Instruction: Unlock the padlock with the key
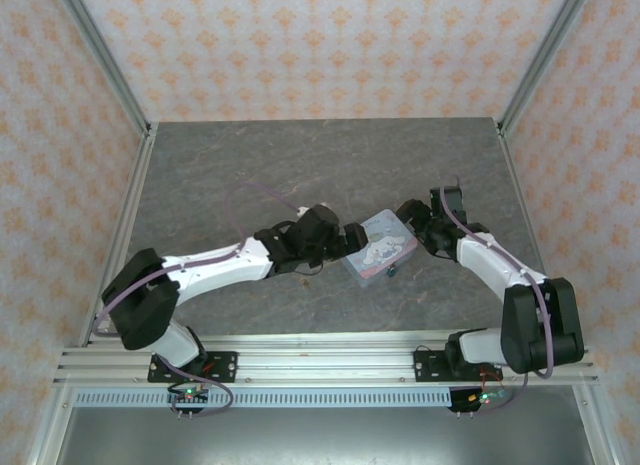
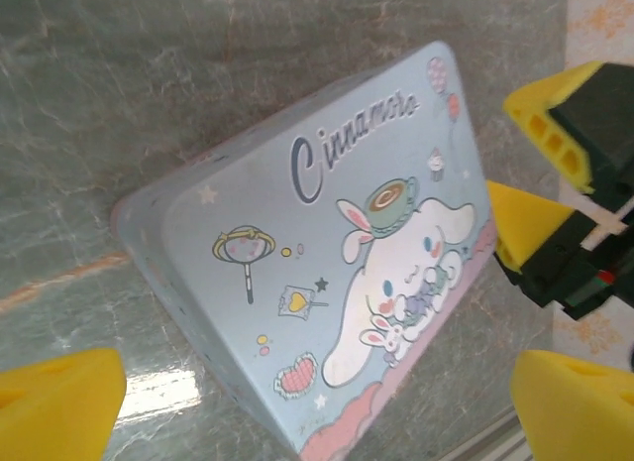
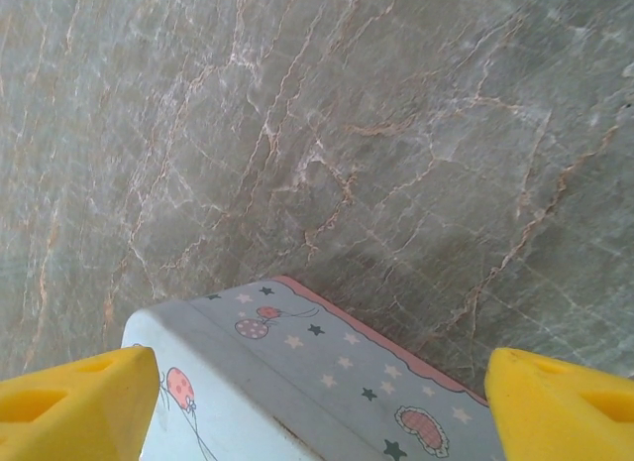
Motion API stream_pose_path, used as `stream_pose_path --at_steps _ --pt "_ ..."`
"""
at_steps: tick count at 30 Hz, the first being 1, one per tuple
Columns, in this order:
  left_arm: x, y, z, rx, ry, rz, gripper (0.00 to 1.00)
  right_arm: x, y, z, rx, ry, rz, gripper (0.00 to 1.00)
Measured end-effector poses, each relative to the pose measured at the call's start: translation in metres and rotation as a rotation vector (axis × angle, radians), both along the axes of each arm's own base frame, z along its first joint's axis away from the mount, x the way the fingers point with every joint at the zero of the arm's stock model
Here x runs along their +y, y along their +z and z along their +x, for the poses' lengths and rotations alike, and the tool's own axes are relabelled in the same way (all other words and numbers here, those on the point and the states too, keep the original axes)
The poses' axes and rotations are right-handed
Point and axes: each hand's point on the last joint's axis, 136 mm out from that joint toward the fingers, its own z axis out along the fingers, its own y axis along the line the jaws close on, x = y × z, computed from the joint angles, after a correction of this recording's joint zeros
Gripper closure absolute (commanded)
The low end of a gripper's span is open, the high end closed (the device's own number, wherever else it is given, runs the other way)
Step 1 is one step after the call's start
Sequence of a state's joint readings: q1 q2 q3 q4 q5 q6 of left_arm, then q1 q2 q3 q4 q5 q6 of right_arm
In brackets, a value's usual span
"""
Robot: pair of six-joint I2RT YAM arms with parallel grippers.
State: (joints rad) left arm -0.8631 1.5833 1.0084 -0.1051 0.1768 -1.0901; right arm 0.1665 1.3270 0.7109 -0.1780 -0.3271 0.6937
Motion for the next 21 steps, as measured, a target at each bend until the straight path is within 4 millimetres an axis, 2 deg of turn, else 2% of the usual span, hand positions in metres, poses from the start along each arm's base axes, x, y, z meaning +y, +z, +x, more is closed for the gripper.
stream_pose_path --at_steps 5,11,15,21 --pt "-0.011 -0.023 0.006 0.040 0.021 -0.007 0.00 0.005 0.000 0.002 0.003 0.025 0.017 0.19" --pt "-0.021 -0.024 0.022 0.048 0.042 -0.040 0.00 0.011 0.001 0.005 -0.005 0.028 0.061 0.25" --pt "-0.009 -0.024 0.050 0.047 0.106 -0.081 0.00 0.017 0.002 0.005 -0.012 0.016 0.092 0.26" --pt "0.020 -0.021 0.097 0.028 0.212 -0.115 0.00 0.050 0.004 0.001 -0.015 0.039 0.158 0.26"
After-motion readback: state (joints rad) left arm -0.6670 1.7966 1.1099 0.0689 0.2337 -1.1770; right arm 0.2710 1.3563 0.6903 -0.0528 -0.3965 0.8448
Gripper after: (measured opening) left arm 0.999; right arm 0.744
